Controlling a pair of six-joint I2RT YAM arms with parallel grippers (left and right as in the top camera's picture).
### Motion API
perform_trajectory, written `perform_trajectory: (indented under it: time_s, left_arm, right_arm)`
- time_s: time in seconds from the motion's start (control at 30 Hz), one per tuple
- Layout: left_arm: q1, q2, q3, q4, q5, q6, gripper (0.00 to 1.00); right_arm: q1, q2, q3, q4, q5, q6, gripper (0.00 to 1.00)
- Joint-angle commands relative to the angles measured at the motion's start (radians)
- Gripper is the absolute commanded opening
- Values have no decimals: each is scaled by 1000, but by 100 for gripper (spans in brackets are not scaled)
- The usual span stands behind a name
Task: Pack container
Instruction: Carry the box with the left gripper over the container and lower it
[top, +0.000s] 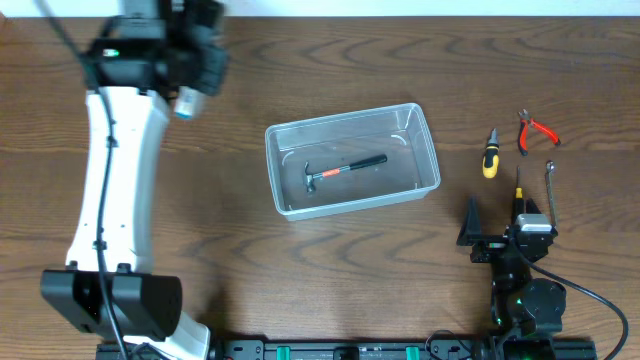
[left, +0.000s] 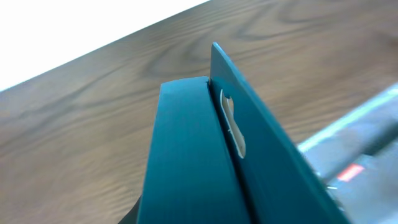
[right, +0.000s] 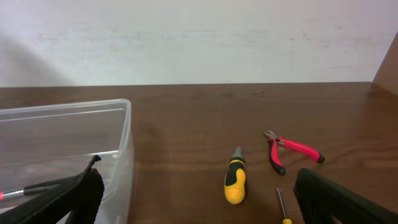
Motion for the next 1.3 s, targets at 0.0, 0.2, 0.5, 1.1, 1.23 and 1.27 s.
perform_trajectory:
  time_s: [0.0,0.2,0.5,1.1,1.23,1.27]
  left_arm:
    - [-89,-12,22,2,14,-9,6]
    - [-231,-1,18,6,14,-7,6]
    - [-341,79,-53,-7,14,-5,6]
    - [-559,394,-60,-59,14,-4,6]
    - [-585,420,-60,-66,14,-1,6]
    - [-589,422,-60,-66,14,-1,6]
  right_arm:
    - [-8,-6,-2,-3,11,2,99]
    - [-8,-6,-2,-3,10,2,99]
    - [-8,-6,-2,-3,10,3,99]
    - [-8,-6,-2,-3,10,2,99]
    - [-8,-6,-2,-3,10,2,99]
    - [-8,-6,-2,-3,11,2,99]
